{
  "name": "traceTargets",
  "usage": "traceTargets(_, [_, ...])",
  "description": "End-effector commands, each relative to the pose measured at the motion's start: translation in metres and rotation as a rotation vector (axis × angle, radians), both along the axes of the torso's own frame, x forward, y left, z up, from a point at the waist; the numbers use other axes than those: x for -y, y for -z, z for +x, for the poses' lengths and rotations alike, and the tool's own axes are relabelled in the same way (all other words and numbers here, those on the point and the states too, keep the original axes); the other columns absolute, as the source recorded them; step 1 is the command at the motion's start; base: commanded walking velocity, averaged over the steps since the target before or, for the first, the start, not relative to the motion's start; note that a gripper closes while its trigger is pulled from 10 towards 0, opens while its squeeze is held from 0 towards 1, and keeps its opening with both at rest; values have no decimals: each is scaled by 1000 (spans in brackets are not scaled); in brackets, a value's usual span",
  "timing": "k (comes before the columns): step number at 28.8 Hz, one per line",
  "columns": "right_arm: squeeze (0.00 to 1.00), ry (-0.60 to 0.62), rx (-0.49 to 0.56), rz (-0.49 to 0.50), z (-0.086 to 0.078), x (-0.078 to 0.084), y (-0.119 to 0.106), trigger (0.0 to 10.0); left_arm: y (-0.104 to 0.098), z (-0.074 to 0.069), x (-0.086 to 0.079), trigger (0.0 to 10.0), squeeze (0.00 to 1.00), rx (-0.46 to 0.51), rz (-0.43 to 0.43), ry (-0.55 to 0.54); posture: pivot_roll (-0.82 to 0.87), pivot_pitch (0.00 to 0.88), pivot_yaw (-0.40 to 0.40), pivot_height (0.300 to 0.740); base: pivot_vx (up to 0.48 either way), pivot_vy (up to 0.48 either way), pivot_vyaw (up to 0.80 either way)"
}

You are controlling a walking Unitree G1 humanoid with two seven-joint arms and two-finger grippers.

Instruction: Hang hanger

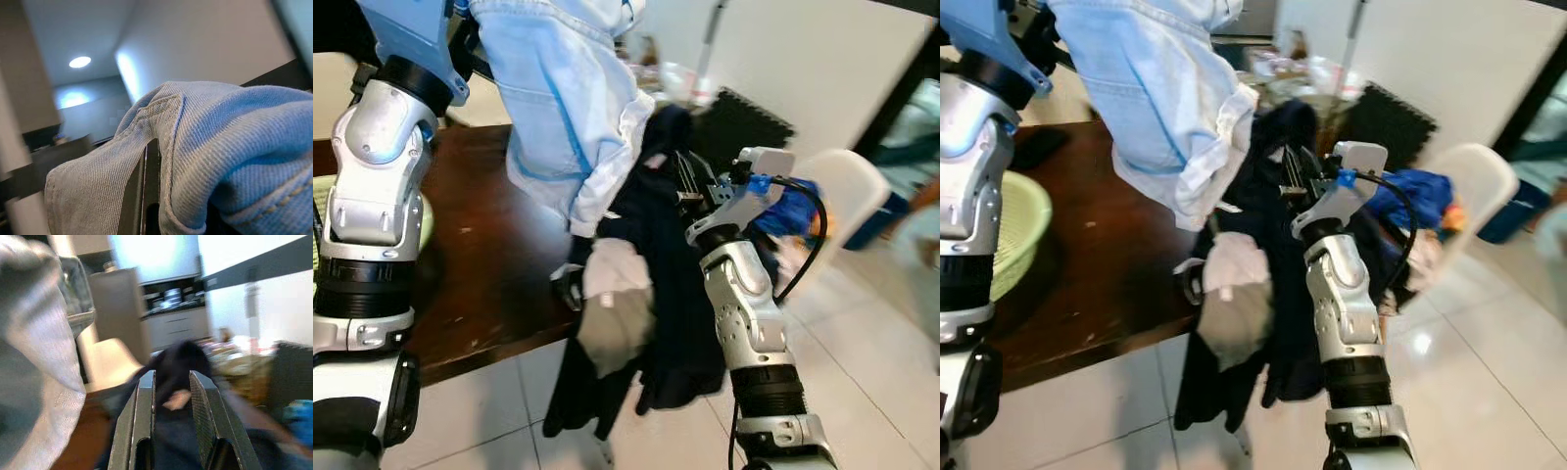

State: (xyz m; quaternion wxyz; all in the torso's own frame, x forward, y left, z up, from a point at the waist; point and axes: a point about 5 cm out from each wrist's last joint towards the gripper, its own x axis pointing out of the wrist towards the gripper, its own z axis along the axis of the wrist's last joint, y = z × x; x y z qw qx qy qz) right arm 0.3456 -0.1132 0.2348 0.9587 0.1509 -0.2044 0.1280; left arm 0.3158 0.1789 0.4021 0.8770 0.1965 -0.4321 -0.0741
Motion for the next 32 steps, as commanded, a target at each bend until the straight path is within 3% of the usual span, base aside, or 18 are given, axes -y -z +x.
traceTargets(1, [0, 19, 2, -10, 0, 4, -1, 10000, -8, -8, 11, 0, 0, 28, 9, 43, 98, 32, -100, 740, 0, 0, -800])
traceTargets(10, [0, 26, -3, -12, 0, 7, 0, 10000, -10, -14, 15, 0, 0, 3, -3, 69, 100, 33, -99, 740, 0, 0, -800])
traceTargets(11, [0, 28, -5, -11, 1, 7, 0, 10000, -9, -13, 17, 510, 0, -10, -7, 79, 100, 34, -98, 740, 0, 0, -800])
traceTargets(12, [0, 31, -6, -11, 1, 8, 1, 10000, -7, -11, 18, 9569, 0, -44, -17, 84, 100, 34, -98, 740, 0, 0, -800])
traceTargets(14, [0, 33, -7, -11, 1, 8, 1, 10000, -4, -9, 19, 10000, 0, -71, -24, 88, 100, 34, -98, 740, 0, 0, -800])
traceTargets(19, [0, 47, -15, -10, 2, 11, 2, 10000, 11, -4, 28, 10000, 0, -188, -5, 124, 94, 34, -88, 740, 0, 0, -800])
traceTargets(27, [0, 71, -32, -1, 4, 15, 6, 10000, 16, -5, 37, 10000, 0, -211, 47, 146, 95, 33, -83, 740, 0, 0, -800])
traceTargets(32, [0, 96, -46, 5, 5, 18, 8, 10000, 21, -3, 41, 10000, 0, -258, 23, 181, 94, 30, -76, 740, 0, 0, -800])
